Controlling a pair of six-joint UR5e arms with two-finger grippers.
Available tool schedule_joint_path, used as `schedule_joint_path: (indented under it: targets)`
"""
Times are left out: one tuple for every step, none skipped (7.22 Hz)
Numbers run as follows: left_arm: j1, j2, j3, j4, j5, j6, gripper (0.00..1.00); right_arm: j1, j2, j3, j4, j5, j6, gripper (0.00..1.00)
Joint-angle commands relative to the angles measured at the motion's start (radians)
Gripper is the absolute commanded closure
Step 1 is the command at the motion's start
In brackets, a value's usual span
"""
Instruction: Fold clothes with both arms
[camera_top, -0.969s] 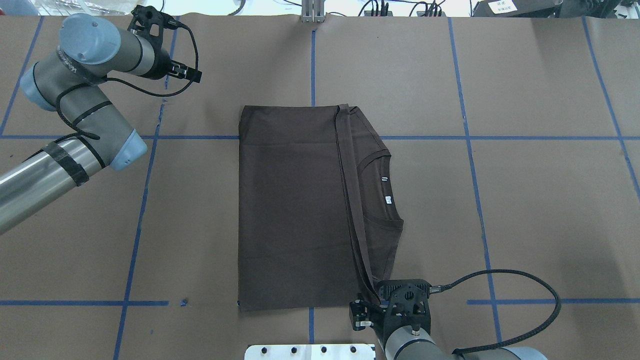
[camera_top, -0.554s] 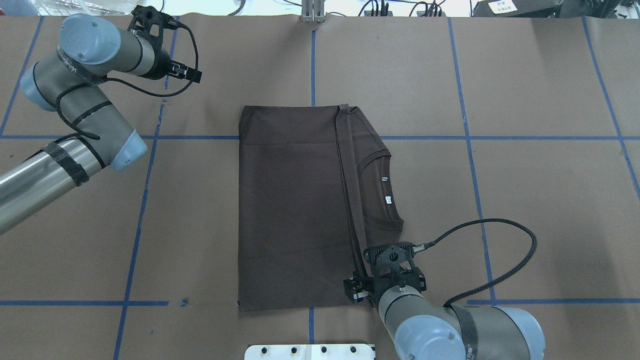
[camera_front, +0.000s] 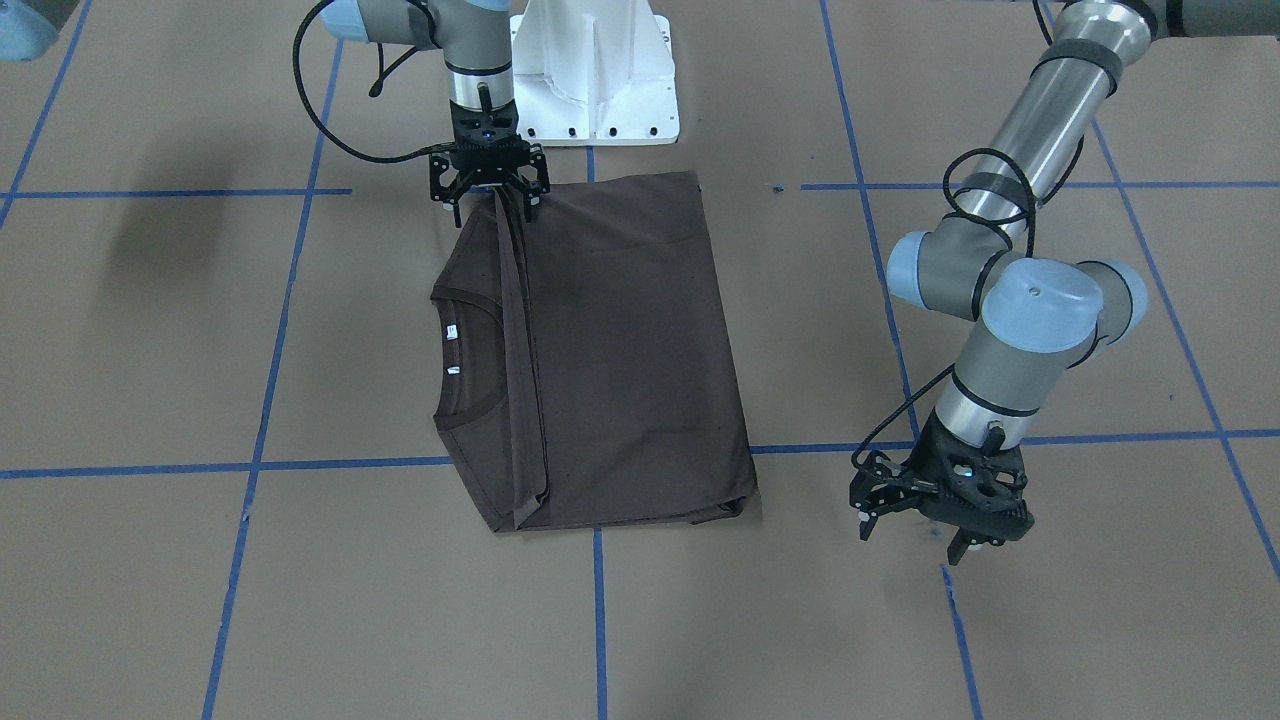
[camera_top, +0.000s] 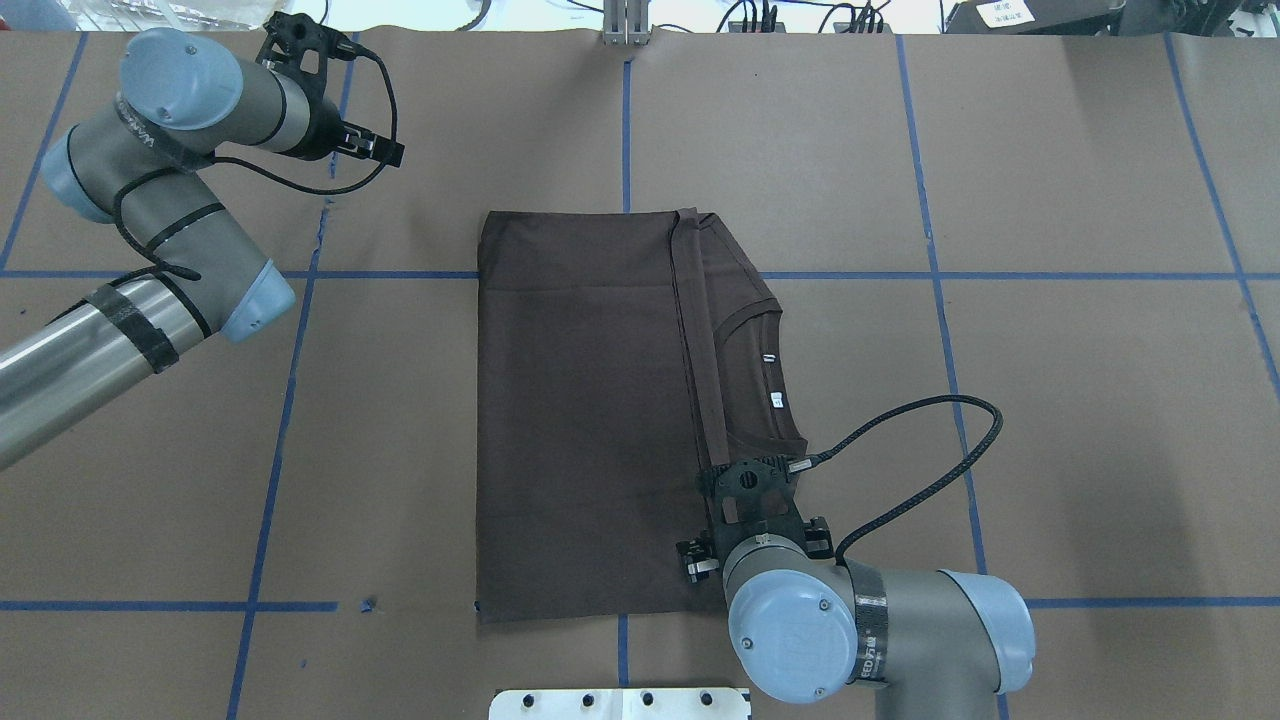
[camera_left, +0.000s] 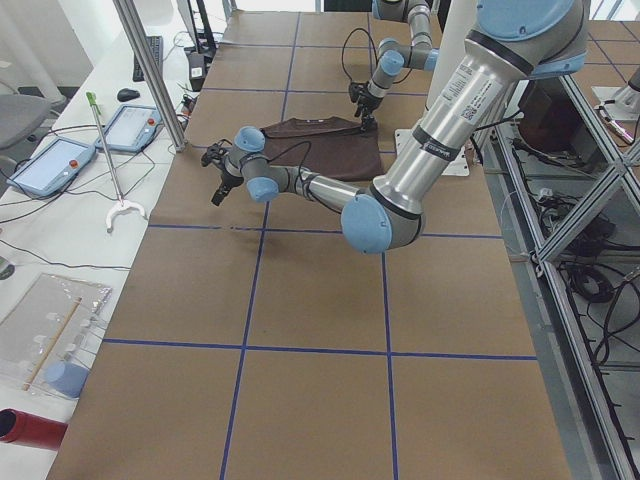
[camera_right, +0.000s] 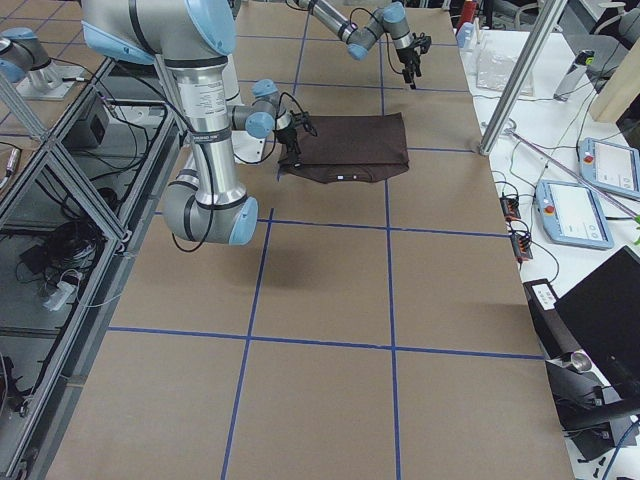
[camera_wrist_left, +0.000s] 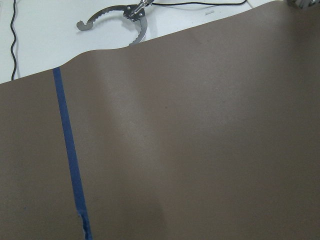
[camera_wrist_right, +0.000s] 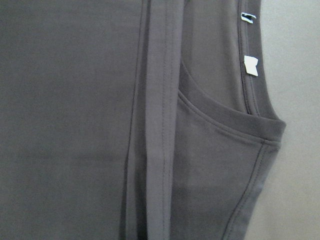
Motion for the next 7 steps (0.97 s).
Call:
schedule_joint_path:
  targets:
    - [0.000,0.000,0.001,0.000,0.000,0.000,0.00,0.004,0.005,0.002,-0.063,0.015,-0.020,0.00]
    - [0.000,0.000,0.001,0.000,0.000,0.000,0.00,0.013,0.006,0.003,-0.103,0.018,-0.032,0.00]
    - [0.000,0.000,-0.001,0.000,0.000,0.000,0.00,0.032,0.006,0.005,-0.126,0.031,-0.054,0.00]
    - [0.002,0.000,-0.001,0.000,0.000,0.000,0.00,0.068,0.005,0.005,-0.152,0.062,-0.083,0.00]
    - [0.002,0.000,-0.001,0.000,0.000,0.000,0.00,0.103,-0.003,0.005,-0.165,0.074,-0.122,0.00]
    - [0.003,0.000,-0.001,-0.001,0.000,0.000,0.00,0.151,-0.009,0.003,-0.168,0.109,-0.156,0.00]
    - [0.003,0.000,-0.001,-0.002,0.000,0.000,0.00,0.186,-0.015,0.003,-0.163,0.134,-0.178,0.00]
